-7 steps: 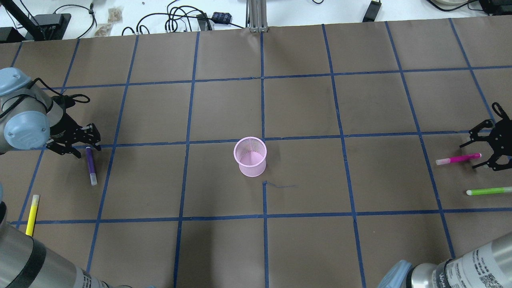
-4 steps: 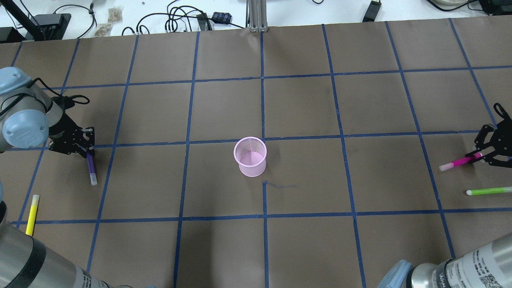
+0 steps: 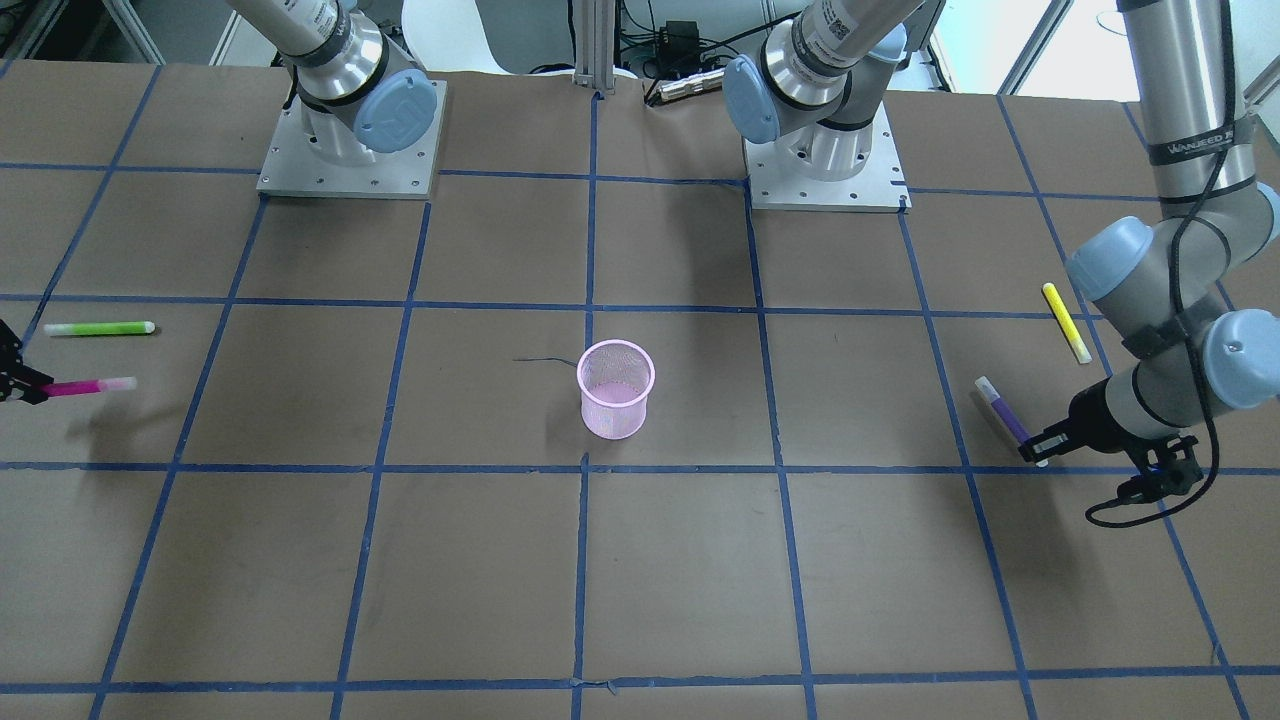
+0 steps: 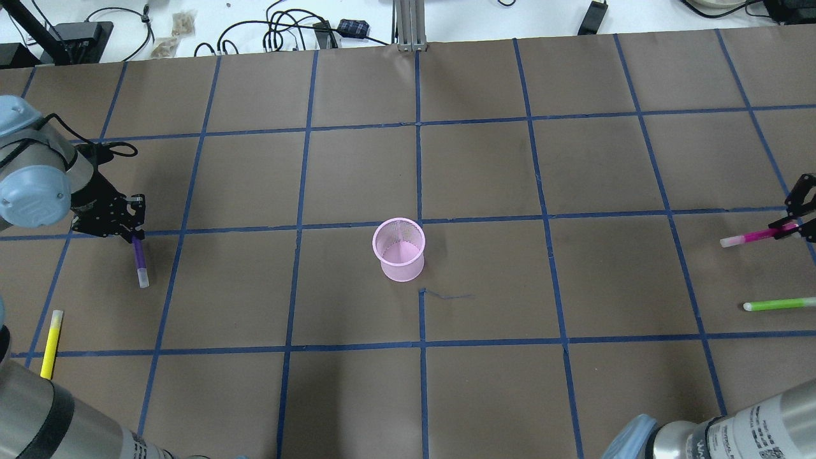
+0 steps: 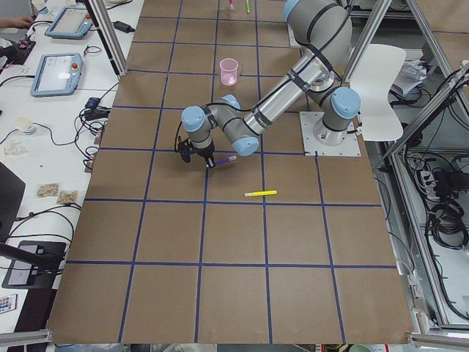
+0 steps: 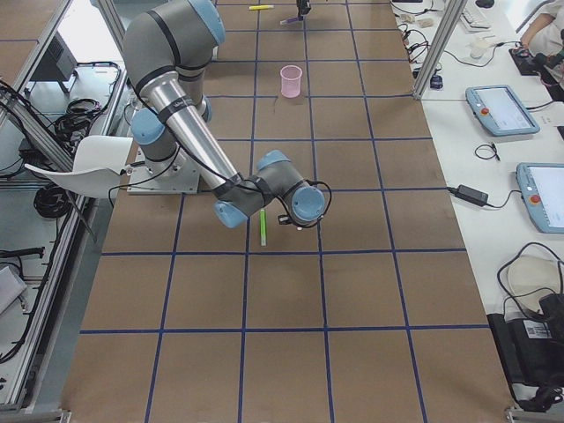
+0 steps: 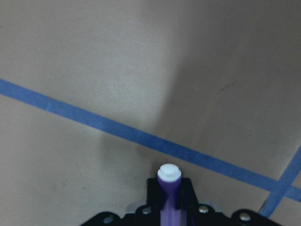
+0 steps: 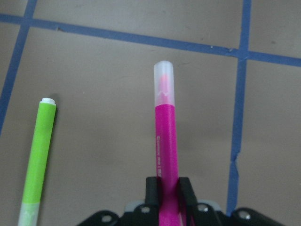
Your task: Insert purple and pink pens into pink cup
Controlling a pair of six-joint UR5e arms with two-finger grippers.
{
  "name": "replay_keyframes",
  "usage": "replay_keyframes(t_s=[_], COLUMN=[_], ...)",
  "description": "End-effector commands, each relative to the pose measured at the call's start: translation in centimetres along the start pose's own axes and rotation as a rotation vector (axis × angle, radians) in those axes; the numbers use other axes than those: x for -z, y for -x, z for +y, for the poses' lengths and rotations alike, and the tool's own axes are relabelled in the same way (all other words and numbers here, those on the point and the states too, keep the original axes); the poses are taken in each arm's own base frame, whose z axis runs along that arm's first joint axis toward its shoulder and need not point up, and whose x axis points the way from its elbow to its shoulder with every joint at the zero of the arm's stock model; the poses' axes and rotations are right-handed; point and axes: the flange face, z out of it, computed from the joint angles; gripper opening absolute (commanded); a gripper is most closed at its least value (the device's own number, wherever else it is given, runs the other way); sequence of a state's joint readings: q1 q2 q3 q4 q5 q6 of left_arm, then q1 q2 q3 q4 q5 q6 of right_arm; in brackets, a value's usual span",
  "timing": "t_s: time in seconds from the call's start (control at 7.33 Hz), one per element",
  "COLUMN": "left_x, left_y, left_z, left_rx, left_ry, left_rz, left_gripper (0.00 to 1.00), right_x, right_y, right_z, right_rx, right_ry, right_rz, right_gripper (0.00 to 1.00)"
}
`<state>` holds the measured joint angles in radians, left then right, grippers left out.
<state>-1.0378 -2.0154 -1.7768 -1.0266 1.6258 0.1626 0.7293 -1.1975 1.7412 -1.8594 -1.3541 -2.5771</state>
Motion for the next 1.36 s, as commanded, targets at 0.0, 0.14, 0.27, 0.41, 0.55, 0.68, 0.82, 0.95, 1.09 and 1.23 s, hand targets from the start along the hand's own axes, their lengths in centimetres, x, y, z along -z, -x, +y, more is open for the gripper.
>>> replay_keyframes(t_s=[0.0,0.14,0.27,0.41,0.55,0.68,0.82,0.95,1.09,1.23], left_x=[6.7,10.1,13.0,14.8,17.0,19.0,20.6,21.9,22.1,21.1], left_y=[-1.3,-2.9,-4.5,-6.4,-9.0,-10.4,-11.0,-10.9,-10.9,-11.3], left_z=[-1.1,-0.7,0.3,1.6,3.5,5.3,6.7,7.7,8.0,7.7], left_rx=[-0.024,-0.046,-0.068,-0.054,-0.039,-0.020,0.002,0.021,0.024,0.018], left_ry=[-0.057,-0.076,-0.104,-0.120,-0.139,-0.155,-0.169,-0.189,-0.190,-0.175], left_rz=[-0.004,-0.010,-0.018,-0.024,-0.024,-0.024,-0.023,-0.038,-0.047,-0.047], left_gripper=[0.00,0.00,0.00,0.00,0.00,0.00,0.00,0.00,0.00,0.00], right_x=[5.9,7.6,9.0,9.7,9.5,9.1,8.4,7.3,5.8,3.9], right_y=[-0.9,-2.1,-2.8,-3.7,-4.8,-5.4,-5.8,-6.2,-6.3,-6.3], right_z=[-6.1,-10.5,-15.9,-21.2,-26.2,-30.5,-34.8,-38.9,-43.3,-48.2], right_rx=[-0.104,-0.095,-0.143,-0.182,-0.186,-0.235,-0.266,-0.297,-0.319,-0.334], right_ry=[0.026,0.065,0.074,0.087,0.112,0.144,0.150,0.156,0.197,0.258], right_rz=[0.009,0.021,0.016,0.017,0.015,0.005,0.007,0.001,-0.009,-0.001], right_gripper=[0.05,0.05,0.05,0.05,0.05,0.05,0.05,0.04,0.03,0.02])
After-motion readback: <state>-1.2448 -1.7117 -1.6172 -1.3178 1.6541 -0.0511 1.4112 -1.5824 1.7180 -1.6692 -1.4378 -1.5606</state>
